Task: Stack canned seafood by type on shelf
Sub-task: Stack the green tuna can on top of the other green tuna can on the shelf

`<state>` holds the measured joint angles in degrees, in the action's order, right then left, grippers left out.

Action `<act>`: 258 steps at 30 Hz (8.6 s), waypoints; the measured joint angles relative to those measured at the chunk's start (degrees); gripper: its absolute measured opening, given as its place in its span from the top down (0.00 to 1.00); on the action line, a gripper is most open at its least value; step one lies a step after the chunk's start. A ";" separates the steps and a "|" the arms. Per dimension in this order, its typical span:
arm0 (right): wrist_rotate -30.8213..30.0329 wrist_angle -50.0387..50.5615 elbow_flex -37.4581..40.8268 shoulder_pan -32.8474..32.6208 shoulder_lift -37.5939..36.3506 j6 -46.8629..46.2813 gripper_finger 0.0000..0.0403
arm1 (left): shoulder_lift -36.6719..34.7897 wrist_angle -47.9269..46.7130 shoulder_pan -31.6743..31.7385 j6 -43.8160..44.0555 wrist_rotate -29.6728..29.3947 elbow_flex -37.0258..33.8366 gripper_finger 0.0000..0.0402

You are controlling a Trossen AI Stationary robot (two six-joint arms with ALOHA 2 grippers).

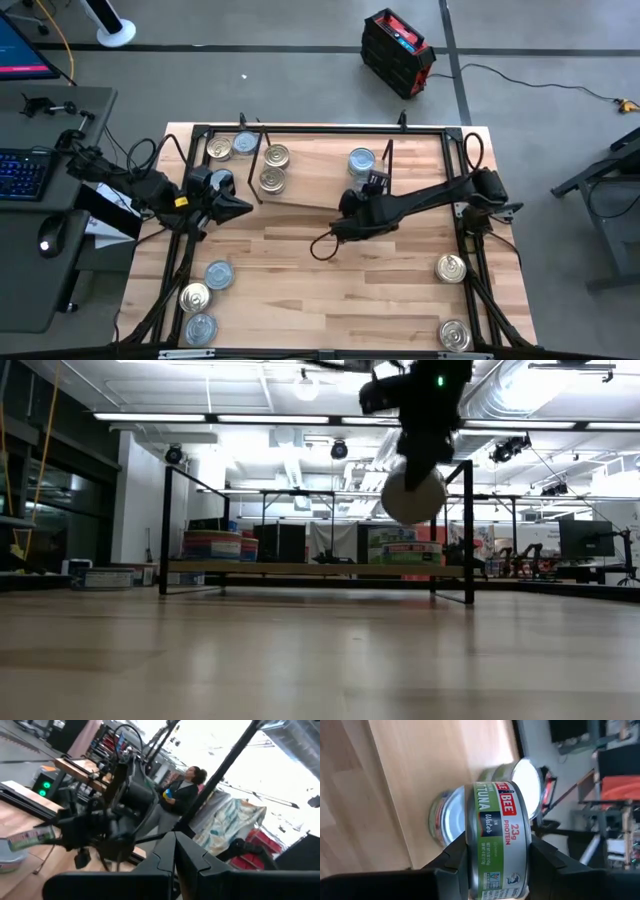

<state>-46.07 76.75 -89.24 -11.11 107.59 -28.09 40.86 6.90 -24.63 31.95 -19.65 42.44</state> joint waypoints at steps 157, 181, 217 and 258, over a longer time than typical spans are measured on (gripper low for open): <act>45.63 -43.39 27.70 -25.01 -18.01 -22.98 1.00 | 55.05 -15.90 2.69 37.61 11.06 7.42 1.00; 36.16 -72.07 27.70 -8.02 -9.62 -22.97 1.00 | 37.56 -54.23 -7.92 14.29 -1.39 8.39 1.00; 51.16 -75.09 27.54 -4.85 5.38 -29.51 1.00 | 60.29 -4.33 0.84 -2.85 0.38 4.10 1.00; 40.73 -78.96 18.10 -12.24 3.97 -14.76 1.00 | 63.03 -13.59 -5.03 -1.51 8.10 11.79 1.00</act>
<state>-5.34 -2.21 -71.14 -23.34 111.56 -42.85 103.89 -6.68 -29.65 30.45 -11.55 54.23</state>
